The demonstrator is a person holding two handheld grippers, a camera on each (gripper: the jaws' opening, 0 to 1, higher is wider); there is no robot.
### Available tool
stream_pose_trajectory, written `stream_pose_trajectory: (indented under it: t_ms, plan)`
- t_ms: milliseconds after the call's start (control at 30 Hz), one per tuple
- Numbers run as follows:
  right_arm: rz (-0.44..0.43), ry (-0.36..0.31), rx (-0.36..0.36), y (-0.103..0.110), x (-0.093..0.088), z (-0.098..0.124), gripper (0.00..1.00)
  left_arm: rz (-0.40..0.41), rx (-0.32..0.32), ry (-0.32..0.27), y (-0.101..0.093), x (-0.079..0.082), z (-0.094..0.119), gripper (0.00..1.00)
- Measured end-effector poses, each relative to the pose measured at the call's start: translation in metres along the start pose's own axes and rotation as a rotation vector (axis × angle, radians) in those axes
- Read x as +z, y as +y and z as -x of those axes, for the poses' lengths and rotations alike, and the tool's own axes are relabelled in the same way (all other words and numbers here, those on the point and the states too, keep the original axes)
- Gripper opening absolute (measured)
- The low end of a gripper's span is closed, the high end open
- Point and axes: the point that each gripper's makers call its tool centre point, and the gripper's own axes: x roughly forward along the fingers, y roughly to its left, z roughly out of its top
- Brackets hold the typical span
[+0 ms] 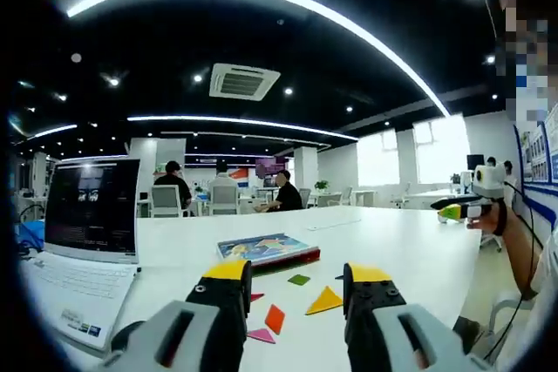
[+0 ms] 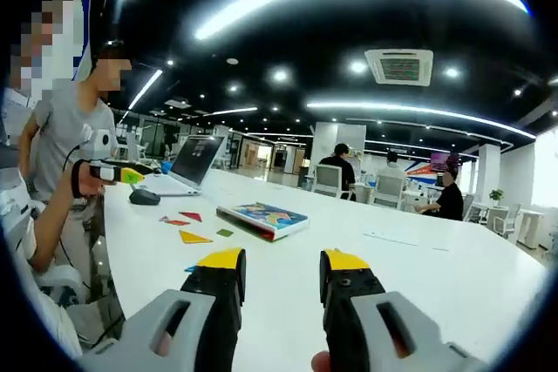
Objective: Pick up the tangram pieces one by one and place each piece onto its matching region on the pattern sheet, fitting the shapes together until the outline on the sheet is completely filled by the tangram pieces
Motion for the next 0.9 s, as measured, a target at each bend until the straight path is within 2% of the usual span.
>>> stream_pose_trajectory:
  t_ms: [900]
  plan:
    - [0.002, 0.003, 0.003, 0.0013, -0.0019, 0.0013, 0.36, 0.008, -0.003, -0.002, -0.0007, 0.0000, 0.0015, 0.44]
